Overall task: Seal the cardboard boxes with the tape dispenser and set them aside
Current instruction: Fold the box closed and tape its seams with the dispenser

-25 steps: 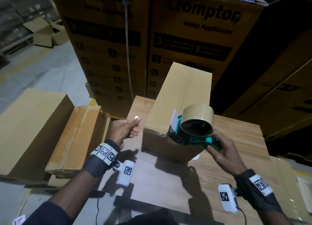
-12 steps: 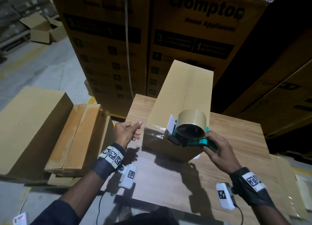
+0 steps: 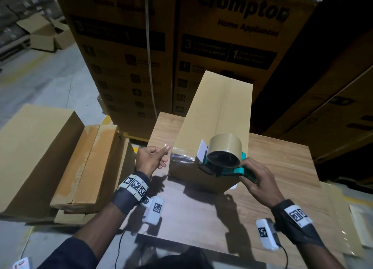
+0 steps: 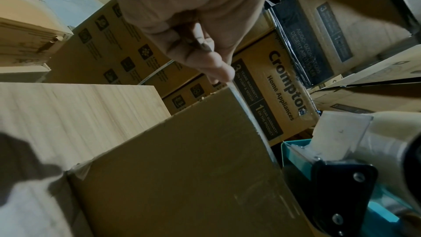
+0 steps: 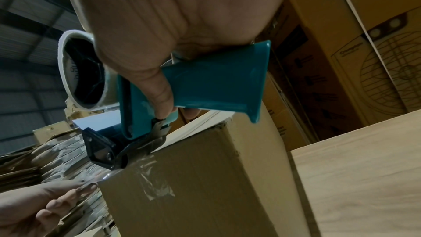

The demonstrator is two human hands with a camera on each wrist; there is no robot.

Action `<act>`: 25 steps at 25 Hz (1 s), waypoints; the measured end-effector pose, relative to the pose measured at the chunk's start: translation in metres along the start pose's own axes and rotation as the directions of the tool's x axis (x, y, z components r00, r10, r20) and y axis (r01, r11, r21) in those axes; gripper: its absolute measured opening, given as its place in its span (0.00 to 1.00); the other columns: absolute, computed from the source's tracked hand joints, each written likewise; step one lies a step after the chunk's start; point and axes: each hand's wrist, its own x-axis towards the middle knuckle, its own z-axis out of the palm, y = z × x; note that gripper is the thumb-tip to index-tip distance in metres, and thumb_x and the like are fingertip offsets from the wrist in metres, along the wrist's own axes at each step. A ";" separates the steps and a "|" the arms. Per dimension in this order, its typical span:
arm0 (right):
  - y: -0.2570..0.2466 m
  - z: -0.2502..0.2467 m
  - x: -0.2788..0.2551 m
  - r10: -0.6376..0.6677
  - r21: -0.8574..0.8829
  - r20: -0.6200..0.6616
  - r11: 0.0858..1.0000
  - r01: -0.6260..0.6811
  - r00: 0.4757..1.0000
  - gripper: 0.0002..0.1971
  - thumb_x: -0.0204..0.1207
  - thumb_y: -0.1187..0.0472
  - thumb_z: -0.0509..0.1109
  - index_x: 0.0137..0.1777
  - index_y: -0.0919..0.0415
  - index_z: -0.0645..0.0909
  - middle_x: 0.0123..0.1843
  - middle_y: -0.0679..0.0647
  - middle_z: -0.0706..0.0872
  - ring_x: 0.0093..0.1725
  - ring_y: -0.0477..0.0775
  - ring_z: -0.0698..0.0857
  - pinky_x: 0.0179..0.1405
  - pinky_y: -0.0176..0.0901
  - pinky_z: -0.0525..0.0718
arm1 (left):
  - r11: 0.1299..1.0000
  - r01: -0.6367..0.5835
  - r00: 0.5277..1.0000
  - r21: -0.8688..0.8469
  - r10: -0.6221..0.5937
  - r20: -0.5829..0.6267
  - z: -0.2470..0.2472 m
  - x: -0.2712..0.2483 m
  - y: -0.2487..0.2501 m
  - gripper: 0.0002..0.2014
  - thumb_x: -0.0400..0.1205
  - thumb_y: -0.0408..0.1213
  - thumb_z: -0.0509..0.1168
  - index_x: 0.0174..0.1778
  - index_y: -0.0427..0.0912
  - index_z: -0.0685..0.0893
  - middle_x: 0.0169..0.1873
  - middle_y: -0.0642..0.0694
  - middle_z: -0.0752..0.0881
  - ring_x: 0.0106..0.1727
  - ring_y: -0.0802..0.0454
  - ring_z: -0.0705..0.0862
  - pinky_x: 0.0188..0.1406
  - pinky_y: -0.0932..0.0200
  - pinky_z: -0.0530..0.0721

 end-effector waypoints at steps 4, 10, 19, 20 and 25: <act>0.004 0.004 -0.001 0.028 0.037 0.009 0.999 -0.029 1.000 0.26 0.74 0.71 0.78 0.63 0.41 0.79 0.61 0.30 0.82 0.60 0.43 0.83 0.53 0.60 0.88 | 0.998 0.049 0.999 -0.029 -0.048 0.019 0.002 0.006 -0.006 0.16 0.77 0.44 0.81 0.38 0.32 0.90 0.27 0.38 0.88 0.20 0.53 0.80 0.19 0.65 0.77; 0.011 0.006 -0.002 0.030 0.054 0.018 0.998 -0.031 0.999 0.24 0.75 0.72 0.77 0.63 0.46 0.80 0.60 0.35 0.83 0.60 0.48 0.84 0.53 0.60 0.89 | 0.950 0.269 0.954 -0.155 -0.241 0.181 0.004 0.007 -0.017 0.18 0.78 0.48 0.79 0.41 0.35 0.89 0.22 0.47 0.81 0.18 0.57 0.73 0.15 0.69 0.71; 0.008 0.005 0.000 -0.001 -0.014 0.003 1.000 0.001 1.000 0.25 0.73 0.71 0.79 0.63 0.44 0.80 0.59 0.31 0.82 0.58 0.43 0.83 0.52 0.58 0.89 | 0.927 0.112 0.994 0.359 -0.104 -0.042 -0.012 -0.012 -0.059 0.27 0.66 0.56 0.85 0.49 0.40 0.88 0.39 0.48 0.90 0.39 0.45 0.91 0.33 0.55 0.90; 0.007 0.005 0.000 0.002 -0.013 0.003 1.000 -0.002 1.000 0.25 0.73 0.71 0.79 0.64 0.45 0.80 0.59 0.32 0.82 0.58 0.44 0.84 0.52 0.58 0.89 | 0.939 -0.017 0.999 0.343 0.031 -0.033 -0.010 -0.016 -0.058 0.31 0.67 0.50 0.86 0.63 0.44 0.86 0.52 0.49 0.90 0.49 0.46 0.91 0.43 0.52 0.92; 0.009 0.007 -0.001 0.019 0.006 0.000 1.000 -0.019 1.000 0.25 0.73 0.72 0.78 0.64 0.45 0.80 0.60 0.31 0.82 0.58 0.44 0.84 0.51 0.61 0.89 | 0.885 -0.377 0.910 0.272 0.300 0.285 0.014 -0.032 -0.041 0.50 0.75 0.38 0.83 0.90 0.55 0.61 0.77 0.58 0.72 0.77 0.59 0.70 0.74 0.61 0.71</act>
